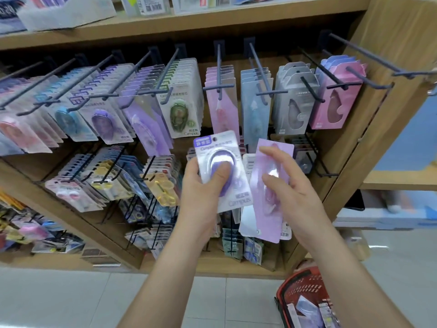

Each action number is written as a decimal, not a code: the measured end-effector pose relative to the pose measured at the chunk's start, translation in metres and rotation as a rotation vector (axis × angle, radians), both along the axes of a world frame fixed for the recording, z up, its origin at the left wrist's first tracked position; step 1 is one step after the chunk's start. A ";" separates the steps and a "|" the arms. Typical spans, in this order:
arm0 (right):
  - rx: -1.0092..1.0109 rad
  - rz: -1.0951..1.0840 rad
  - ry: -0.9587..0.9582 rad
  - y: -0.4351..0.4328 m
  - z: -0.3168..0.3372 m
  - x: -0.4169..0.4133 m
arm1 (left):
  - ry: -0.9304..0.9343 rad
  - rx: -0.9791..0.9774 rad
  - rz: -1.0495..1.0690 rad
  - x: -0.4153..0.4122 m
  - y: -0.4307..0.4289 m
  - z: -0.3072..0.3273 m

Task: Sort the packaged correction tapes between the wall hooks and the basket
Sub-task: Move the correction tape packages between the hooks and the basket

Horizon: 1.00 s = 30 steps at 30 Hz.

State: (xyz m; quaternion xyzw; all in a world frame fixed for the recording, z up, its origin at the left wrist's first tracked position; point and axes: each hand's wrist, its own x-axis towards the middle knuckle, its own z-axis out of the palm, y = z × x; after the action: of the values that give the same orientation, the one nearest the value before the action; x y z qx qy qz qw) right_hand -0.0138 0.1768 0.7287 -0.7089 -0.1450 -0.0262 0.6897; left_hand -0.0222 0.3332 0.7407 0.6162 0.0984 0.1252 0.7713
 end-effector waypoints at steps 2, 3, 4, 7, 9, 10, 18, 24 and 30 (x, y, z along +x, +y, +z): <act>-0.005 0.012 -0.002 -0.004 0.000 0.001 | -0.076 0.077 0.059 -0.004 0.010 0.000; 0.006 0.004 0.003 -0.006 -0.001 0.002 | -0.111 0.181 0.086 -0.008 0.014 0.002; 0.007 -0.021 0.016 -0.007 -0.003 0.001 | -0.126 0.302 0.102 -0.012 0.017 0.005; 0.042 -0.113 0.028 -0.010 -0.006 0.000 | -0.063 0.443 0.041 -0.024 0.021 0.010; 0.168 -0.129 0.022 -0.008 -0.005 -0.001 | 0.002 0.429 -0.064 -0.034 0.015 0.010; 0.215 -0.122 0.010 -0.006 -0.004 -0.001 | 0.018 0.444 -0.105 -0.038 0.011 0.008; 0.224 -0.243 -0.013 0.008 0.000 -0.010 | 0.147 0.327 -0.114 -0.042 -0.004 -0.008; -0.281 -0.224 -0.126 -0.041 0.006 0.003 | 0.084 0.893 -0.028 -0.038 0.038 0.008; -0.725 0.007 -0.171 -0.038 0.020 0.012 | -0.065 1.322 -0.065 -0.024 0.056 0.042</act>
State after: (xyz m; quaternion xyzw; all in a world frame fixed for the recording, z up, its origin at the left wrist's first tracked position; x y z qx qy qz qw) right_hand -0.0018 0.1389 0.7489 -0.9018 -0.2046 -0.0301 0.3794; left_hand -0.0467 0.3894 0.7824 0.9584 -0.0411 0.1545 0.2365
